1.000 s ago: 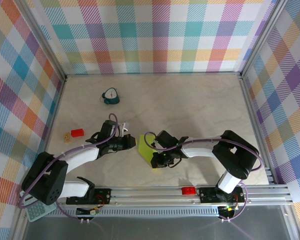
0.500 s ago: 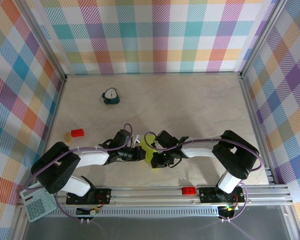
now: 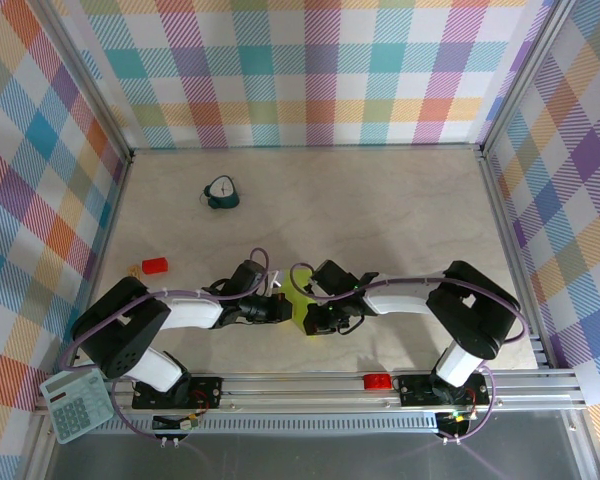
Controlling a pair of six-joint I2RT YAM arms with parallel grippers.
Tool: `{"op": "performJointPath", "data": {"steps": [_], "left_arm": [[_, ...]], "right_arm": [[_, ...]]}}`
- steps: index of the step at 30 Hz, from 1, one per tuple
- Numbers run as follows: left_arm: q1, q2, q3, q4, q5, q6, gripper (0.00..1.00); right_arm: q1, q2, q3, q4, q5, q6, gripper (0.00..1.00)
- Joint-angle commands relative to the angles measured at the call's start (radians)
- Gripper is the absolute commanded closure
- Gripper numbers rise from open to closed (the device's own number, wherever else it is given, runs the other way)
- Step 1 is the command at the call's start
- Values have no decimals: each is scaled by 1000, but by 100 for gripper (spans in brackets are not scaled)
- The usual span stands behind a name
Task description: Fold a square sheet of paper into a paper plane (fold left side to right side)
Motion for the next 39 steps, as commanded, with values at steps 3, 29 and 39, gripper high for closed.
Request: {"op": "performJointPath", "data": {"steps": [3,29,39], "left_arm": [[-14,-5,-6,-131,-83,-4,100],[-28,-18,37,-240,-145,-56,100],[-28,-19,43,-258,-157,-65,100]], "right_arm": [[-8,-37,9,-84,9,2,100],[-6,65,89,60,-35,40,100],[-5,83,49,17,-27,47,100]]}}
